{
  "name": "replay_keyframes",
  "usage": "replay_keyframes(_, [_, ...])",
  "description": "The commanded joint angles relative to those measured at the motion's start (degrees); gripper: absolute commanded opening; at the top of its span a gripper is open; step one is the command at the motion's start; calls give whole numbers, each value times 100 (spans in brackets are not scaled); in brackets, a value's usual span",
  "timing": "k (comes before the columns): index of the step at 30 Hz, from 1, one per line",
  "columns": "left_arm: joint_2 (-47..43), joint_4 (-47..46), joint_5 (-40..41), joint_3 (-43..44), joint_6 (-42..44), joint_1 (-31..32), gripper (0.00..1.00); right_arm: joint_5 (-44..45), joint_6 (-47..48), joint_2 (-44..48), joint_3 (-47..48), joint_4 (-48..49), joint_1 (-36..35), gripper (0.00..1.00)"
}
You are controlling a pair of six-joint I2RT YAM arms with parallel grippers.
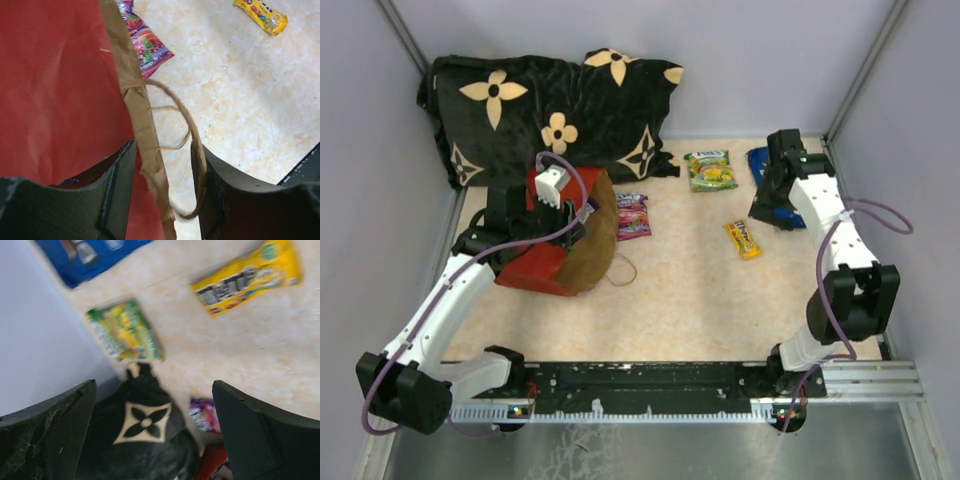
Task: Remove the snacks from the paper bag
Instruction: Adjust the snack at the center of the board.
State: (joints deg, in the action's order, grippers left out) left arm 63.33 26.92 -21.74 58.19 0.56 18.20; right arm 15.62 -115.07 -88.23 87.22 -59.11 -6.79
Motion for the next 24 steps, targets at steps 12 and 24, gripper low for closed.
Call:
replay_keyframes(12, [713,-136,377,-60,-34,1174,53,-751,-2624,-1140,-926,-737,54,81])
replay_keyframes(24, [916,-161,565,-98,5,1419,53,-253,-2952,-1552,-1199,-182,47,72])
